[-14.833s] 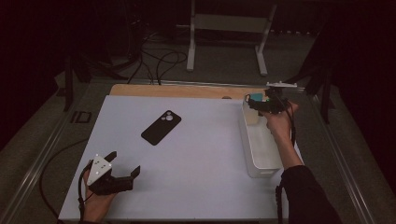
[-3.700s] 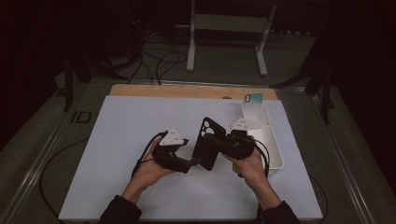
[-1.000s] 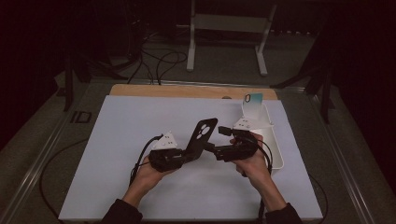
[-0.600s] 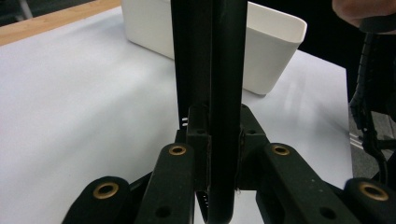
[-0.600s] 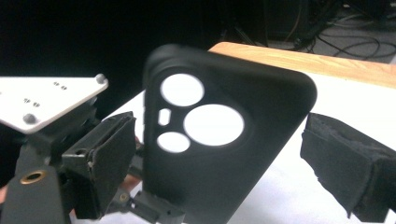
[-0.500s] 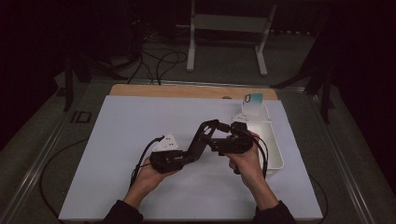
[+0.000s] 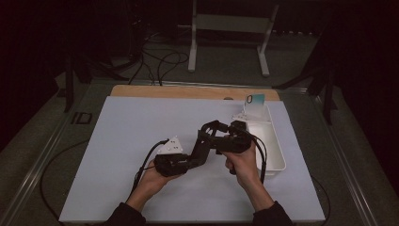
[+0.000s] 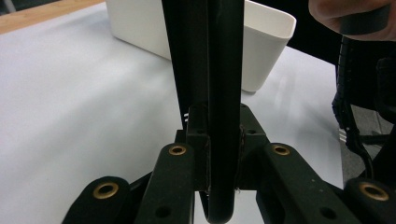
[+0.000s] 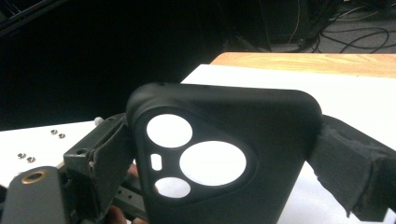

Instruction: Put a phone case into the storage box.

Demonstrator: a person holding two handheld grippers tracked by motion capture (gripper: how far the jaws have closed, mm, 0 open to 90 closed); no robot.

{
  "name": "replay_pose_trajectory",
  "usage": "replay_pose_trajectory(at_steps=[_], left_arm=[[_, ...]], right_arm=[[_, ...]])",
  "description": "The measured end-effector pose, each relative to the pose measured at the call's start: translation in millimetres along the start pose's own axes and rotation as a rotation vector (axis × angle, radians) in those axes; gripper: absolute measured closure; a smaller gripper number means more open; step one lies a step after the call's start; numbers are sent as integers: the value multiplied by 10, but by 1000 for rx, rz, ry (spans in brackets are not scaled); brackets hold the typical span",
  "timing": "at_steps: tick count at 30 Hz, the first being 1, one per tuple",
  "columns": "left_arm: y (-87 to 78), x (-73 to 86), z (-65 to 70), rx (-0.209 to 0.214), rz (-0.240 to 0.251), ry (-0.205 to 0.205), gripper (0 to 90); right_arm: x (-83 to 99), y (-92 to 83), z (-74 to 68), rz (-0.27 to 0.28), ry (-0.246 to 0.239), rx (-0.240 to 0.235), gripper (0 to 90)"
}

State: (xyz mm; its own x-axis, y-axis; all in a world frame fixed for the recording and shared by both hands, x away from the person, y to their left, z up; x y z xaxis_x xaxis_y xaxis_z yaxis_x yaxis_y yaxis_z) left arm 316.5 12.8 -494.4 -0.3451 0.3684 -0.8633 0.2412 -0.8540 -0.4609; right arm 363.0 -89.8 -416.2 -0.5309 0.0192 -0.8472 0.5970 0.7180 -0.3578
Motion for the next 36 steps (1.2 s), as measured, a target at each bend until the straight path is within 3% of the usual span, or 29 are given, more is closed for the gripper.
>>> replay_pose_trajectory(at_steps=[12, 15, 21, 22, 31, 36], left_arm=[[8, 8, -11, -12, -7, 7, 798], [4, 4, -19, -4, -3, -9, 760], [-23, -6, -47, -17, 2, -32, 514], [-29, -6, -58, -23, 1, -34, 514], [-133, 25, -162, -116, 12, -59, 238], [-223, 36, -199, -165, 19, -56, 155]], right_arm=[[-3, -27, -45, 13, -38, 24, 138], [0, -30, -47, 13, -44, 24, 140], [6, -34, -27, 14, -40, 35, 140], [6, -34, -27, 14, -40, 35, 140], [15, -49, 27, 10, -52, 59, 140], [11, -56, 41, 12, -62, 70, 140]])
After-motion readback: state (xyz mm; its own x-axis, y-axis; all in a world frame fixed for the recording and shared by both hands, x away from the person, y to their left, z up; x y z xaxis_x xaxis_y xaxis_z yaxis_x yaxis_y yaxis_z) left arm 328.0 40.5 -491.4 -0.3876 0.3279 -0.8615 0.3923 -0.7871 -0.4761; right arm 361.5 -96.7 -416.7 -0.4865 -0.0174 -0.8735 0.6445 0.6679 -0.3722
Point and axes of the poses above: each handheld gripper's, and its own axes: y roughly forward along the jaws, x roughly out of its underside, z roughly to its right, the point moved 8 cm from there along y, roughly forward along the jaws, and after that the axes turned 3 degrees about x, right-handed, at the moved point
